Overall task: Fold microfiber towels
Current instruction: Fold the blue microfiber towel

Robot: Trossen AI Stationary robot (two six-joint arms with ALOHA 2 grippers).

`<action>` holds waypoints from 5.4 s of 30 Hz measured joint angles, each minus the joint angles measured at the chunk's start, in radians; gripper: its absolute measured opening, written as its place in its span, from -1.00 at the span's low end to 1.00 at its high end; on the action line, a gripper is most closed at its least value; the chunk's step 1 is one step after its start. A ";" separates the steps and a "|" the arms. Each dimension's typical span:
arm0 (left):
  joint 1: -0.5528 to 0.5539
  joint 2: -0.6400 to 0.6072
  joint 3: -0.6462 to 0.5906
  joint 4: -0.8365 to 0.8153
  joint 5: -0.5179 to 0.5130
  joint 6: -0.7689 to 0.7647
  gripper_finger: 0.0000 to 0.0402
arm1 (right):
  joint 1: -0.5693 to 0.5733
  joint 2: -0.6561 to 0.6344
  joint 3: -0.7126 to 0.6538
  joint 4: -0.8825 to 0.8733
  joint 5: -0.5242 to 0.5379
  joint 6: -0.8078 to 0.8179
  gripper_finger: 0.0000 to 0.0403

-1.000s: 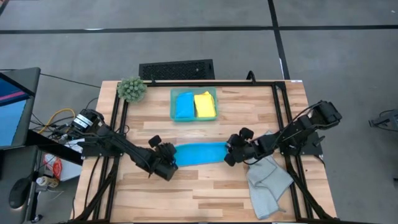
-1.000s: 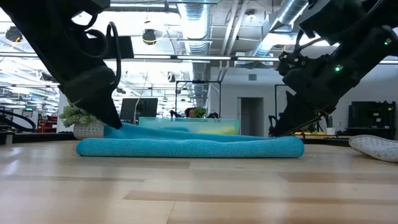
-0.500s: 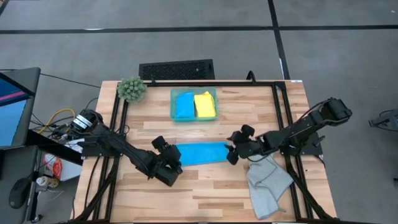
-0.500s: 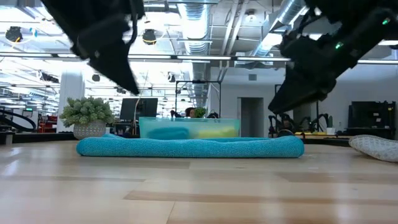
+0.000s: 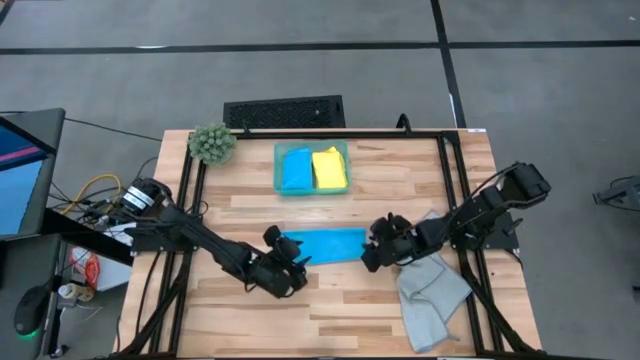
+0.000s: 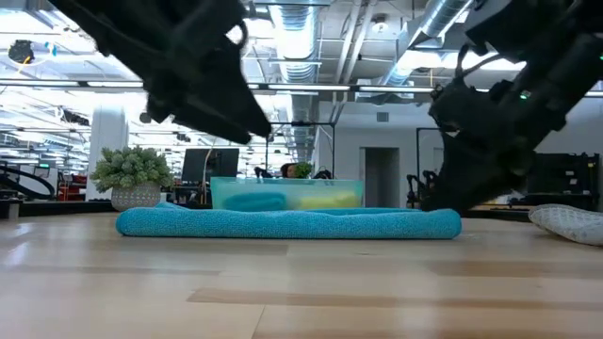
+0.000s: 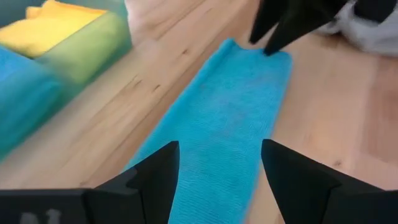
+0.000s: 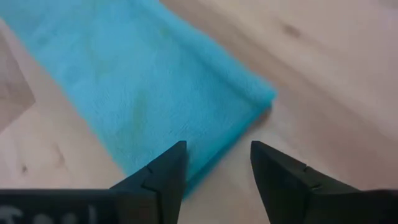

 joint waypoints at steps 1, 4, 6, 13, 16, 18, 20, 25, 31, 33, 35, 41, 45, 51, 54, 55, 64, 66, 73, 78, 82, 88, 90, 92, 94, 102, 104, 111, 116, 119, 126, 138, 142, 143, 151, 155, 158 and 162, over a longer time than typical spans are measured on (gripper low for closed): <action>0.005 0.002 -0.003 0.004 0.002 0.024 0.11 | 0.004 0.000 0.000 -0.005 -0.008 0.023 0.02; 0.031 0.040 0.000 0.044 0.045 0.049 0.11 | 0.007 0.000 0.000 -0.037 -0.039 0.072 0.06; 0.049 0.072 -0.003 0.052 0.074 0.053 0.11 | 0.002 0.003 0.000 -0.038 -0.053 0.106 0.08; 0.074 0.186 -0.004 0.089 0.155 0.048 0.11 | -0.043 0.047 0.003 0.024 -0.111 0.133 0.13; 0.075 0.213 0.001 0.112 0.175 0.032 0.10 | -0.060 0.068 0.006 0.063 -0.112 0.138 0.13; 0.074 0.208 0.001 0.096 0.186 0.033 0.10 | -0.071 0.072 0.006 0.071 -0.120 0.156 0.10; 0.074 0.209 0.001 0.093 0.189 0.033 0.10 | -0.081 0.077 0.006 0.082 -0.122 0.154 0.05; 0.074 0.208 0.000 0.100 0.191 0.040 0.10 | -0.094 0.081 0.002 0.115 -0.130 0.130 -0.15; 0.074 0.210 -0.001 0.122 0.192 0.040 0.10 | -0.096 0.082 0.002 0.122 -0.128 0.117 -0.42; 0.074 0.211 -0.002 0.133 0.198 0.040 0.10 | -0.096 0.083 0.001 0.122 -0.128 0.110 -0.55; 0.075 0.212 -0.002 0.140 0.200 0.040 0.10 | -0.096 0.083 0.001 0.123 -0.129 0.085 -0.72; 0.076 0.212 -0.002 0.146 0.201 0.029 0.10 | -0.096 0.040 0.000 0.121 -0.155 0.048 -0.91; 0.084 0.213 -0.003 0.181 0.209 0.043 0.10 | -0.096 -0.011 0.000 0.136 -0.156 0.037 -0.96; 0.089 0.213 0.006 0.235 0.208 0.101 0.10 | -0.096 -0.029 0.013 0.249 -0.183 0.015 -0.94; 0.090 0.211 0.022 0.237 0.205 0.109 0.10 | -0.096 0.000 0.070 0.254 -0.195 -0.026 -0.97; 0.092 0.210 0.027 0.233 0.205 0.109 0.10 | -0.098 0.007 0.087 0.247 -0.202 -0.044 -0.97; 0.027 0.105 0.165 -0.135 0.241 0.012 0.10 | -0.116 0.018 0.207 0.189 -0.209 -0.121 -0.94; -0.021 0.077 0.199 -0.323 0.190 -0.055 0.10 | -0.121 0.018 0.218 0.190 -0.210 -0.138 -0.95; -0.158 0.051 0.115 -0.545 0.099 -0.353 0.10 | -0.124 0.018 0.225 0.181 -0.210 -0.147 -0.93; -0.160 0.051 -0.006 -0.461 0.073 -0.467 0.10 | -0.128 0.018 0.225 0.173 -0.209 -0.147 -0.94; -0.143 0.057 -0.088 -0.307 0.130 -0.459 0.10 | -0.127 0.018 0.225 0.175 -0.210 -0.139 -0.94; -0.110 0.062 -0.134 -0.123 0.131 -0.397 0.10 | -0.141 0.032 0.225 0.230 -0.214 -0.138 -0.94; -0.099 0.063 -0.134 -0.092 0.138 -0.369 0.10 | -0.148 0.048 0.226 0.263 -0.233 -0.137 -0.94; -0.086 0.064 -0.134 -0.070 0.145 -0.347 0.10 | -0.155 0.080 0.250 0.280 -0.252 -0.137 -0.93; -0.073 0.070 -0.134 -0.039 0.156 -0.323 0.10 | -0.154 0.120 0.281 0.274 -0.267 -0.140 -0.93; -0.052 0.110 -0.132 0.050 0.152 -0.275 0.10 | -0.154 0.294 0.481 0.258 -0.327 -0.206 -0.92; -0.055 0.110 -0.132 0.050 0.147 -0.273 0.10 | -0.155 0.325 0.522 0.250 -0.338 -0.215 -0.92; -0.060 0.114 -0.121 0.059 0.150 -0.257 0.10 | -0.160 0.426 0.604 0.242 -0.355 -0.217 -0.90; -0.063 0.114 -0.121 0.072 0.150 -0.258 0.10 | -0.160 0.456 0.605 0.244 -0.367 -0.216 -0.81; -0.064 0.114 -0.121 0.077 0.151 -0.258 0.10 | -0.160 0.456 0.605 0.253 -0.365 -0.222 -0.77; -0.064 0.115 -0.121 0.093 0.151 -0.258 0.10 | -0.168 0.456 0.604 0.263 -0.375 -0.248 -0.67; -0.061 0.115 -0.121 0.100 0.147 -0.257 0.10 | -0.167 0.467 0.604 0.310 -0.399 -0.272 -0.16; -0.063 0.115 -0.121 0.100 0.149 -0.257 0.10 | -0.167 0.448 0.604 0.334 -0.399 -0.296 0.00; -0.064 0.115 -0.121 0.100 0.150 -0.257 0.10 | -0.167 0.437 0.604 0.328 -0.399 -0.297 0.03; -0.103 0.106 -0.088 0.069 0.183 -0.264 0.10 | -0.135 0.327 0.604 0.101 -0.297 -0.368 0.06; -0.122 0.106 -0.018 -0.017 0.202 -0.255 0.10 | -0.086 0.310 0.554 0.108 -0.199 -0.382 0.04; -0.138 0.106 0.042 -0.103 0.217 -0.255 0.10 | -0.054 0.310 0.493 0.153 -0.139 -0.376 0.03; -0.165 0.106 0.137 -0.211 0.225 -0.254 0.10 | -0.032 0.310 0.377 0.321 -0.045 -0.358 0.03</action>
